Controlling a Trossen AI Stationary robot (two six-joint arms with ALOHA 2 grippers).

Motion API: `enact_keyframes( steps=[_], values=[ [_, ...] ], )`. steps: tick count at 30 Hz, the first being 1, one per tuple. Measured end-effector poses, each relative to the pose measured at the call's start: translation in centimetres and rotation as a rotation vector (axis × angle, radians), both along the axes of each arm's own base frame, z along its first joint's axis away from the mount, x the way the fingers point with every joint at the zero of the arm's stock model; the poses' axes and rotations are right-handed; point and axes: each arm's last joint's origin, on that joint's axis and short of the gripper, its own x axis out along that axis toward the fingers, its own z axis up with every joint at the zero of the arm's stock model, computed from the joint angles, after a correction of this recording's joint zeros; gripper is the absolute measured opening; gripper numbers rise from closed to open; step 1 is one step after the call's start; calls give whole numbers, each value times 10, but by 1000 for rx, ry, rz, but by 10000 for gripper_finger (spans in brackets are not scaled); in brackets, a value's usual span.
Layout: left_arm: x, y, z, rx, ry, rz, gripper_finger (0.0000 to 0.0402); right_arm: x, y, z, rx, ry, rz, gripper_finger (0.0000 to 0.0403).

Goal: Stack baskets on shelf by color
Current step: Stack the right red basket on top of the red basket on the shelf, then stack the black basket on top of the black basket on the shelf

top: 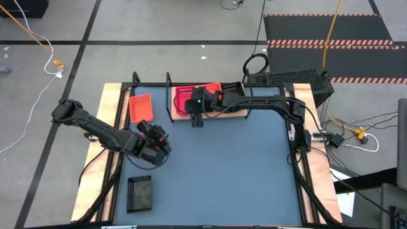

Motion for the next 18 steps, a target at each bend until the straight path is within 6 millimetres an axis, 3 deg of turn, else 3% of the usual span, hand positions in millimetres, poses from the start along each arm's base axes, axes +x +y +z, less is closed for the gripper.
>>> enact_keyframes(
  steps=[7, 12, 18],
  values=[
    [-2, -2, 0, -4, -5, 4, 232, -5, 20, 22, -41, -37, 67, 189],
    [-4, -6, 0, -9, -12, -2, 232, -30, 32, 33, -36, -13, 113, 178],
    [-9, -12, -1, -32, 15, -26, 232, -74, 46, 23, 122, -143, 244, 165]
  ],
)
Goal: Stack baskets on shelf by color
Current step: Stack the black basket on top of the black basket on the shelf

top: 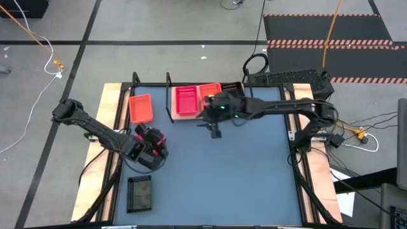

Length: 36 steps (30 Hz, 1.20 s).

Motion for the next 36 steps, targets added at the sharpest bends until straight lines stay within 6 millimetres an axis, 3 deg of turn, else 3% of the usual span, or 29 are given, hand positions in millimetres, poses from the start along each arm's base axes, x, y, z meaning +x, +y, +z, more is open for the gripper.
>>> enact_keyframes(
  steps=[3, 9, 13, 20, 30, 36],
  values=[
    [-1, -2, -1, -34, 22, -12, 232, -16, 12, -16, 64, -103, 40, 162],
    [-1, -1, -1, -43, 21, -6, 232, -30, 40, -40, 25, -287, 128, 162],
    [0, 1, -1, -46, 17, 10, 232, -29, 54, -55, 6, -209, 98, 162],
    [4, 4, -2, -83, -23, 72, 232, -30, 77, -60, 8, -157, 5, 162],
    [-1, -1, -4, -147, 40, 41, 232, -28, 87, -63, 55, -165, -65, 162],
    [-3, -8, -5, -203, 75, -13, 232, -13, 101, -79, 133, -245, 110, 162]
  ],
)
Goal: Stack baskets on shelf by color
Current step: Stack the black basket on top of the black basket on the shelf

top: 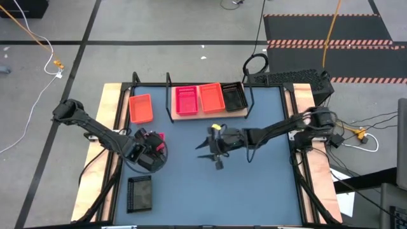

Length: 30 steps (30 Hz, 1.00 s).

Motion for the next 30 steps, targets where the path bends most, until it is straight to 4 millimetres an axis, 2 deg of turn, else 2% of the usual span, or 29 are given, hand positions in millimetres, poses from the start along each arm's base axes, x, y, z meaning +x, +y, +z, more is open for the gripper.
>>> enact_keyframes(
  steps=[2, 5, 8, 11, 15, 19, 22, 26, 30],
  values=[
    [0, 0, 0, 14, 0, -3, 232, 16, 8, -7, 18, -57, 11, 162],
    [1, 5, 2, 52, -23, 24, 232, 47, 20, -17, 20, 7, 22, 162],
    [0, 10, 2, 81, -4, 44, 232, 79, 35, -17, -22, 75, 56, 162],
    [-10, 18, 0, 128, 98, 94, 232, 104, 53, -9, -39, 54, 85, 163],
    [-31, 21, -9, 129, 214, 192, 232, 123, 79, -5, -9, 5, 124, 169],
    [-44, 16, -28, 91, 220, 210, 232, 142, 105, -10, 33, -26, 154, 173],
    [-51, 9, -42, 30, 236, 186, 232, 156, 125, -22, 34, -63, 180, 173],
    [-52, -4, -44, 6, 191, 127, 232, 175, 151, -42, 5, -113, 222, 174],
    [-57, -11, -44, 3, 177, 98, 232, 189, 172, -54, -112, -201, 276, 174]
  ],
)
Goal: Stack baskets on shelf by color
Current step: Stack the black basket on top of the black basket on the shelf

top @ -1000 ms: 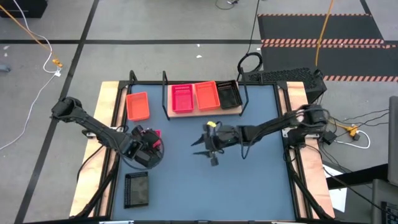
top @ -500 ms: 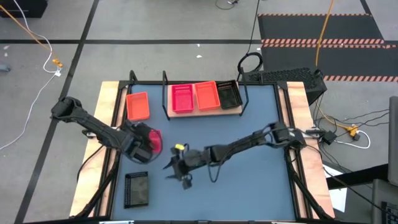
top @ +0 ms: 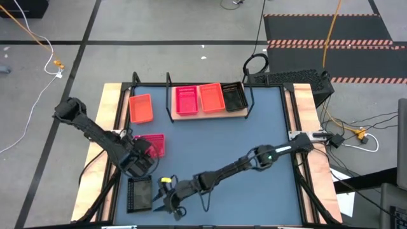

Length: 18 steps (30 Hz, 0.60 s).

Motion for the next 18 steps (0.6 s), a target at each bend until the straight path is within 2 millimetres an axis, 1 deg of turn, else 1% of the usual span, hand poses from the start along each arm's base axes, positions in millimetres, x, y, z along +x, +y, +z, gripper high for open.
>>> enact_keyframes(
  steps=[4, 6, 8, 12, 18],
  values=[
    [-5, -7, 0, -5, -12, -34, 232, 6, 14, -16, -164, -107, 41, 174],
    [-7, -10, 0, -7, -17, -45, 232, 6, 17, -24, -220, -118, 55, 174],
    [-9, -12, 0, -10, -23, -54, 232, 6, 17, -29, -238, -111, 59, 174],
    [-11, -14, 0, -13, -31, -56, 232, 10, 5, -34, -325, -106, 43, 174],
    [-11, -14, 0, -8, -31, -61, 232, 17, -14, -35, -492, -144, 41, 174]
  ],
)
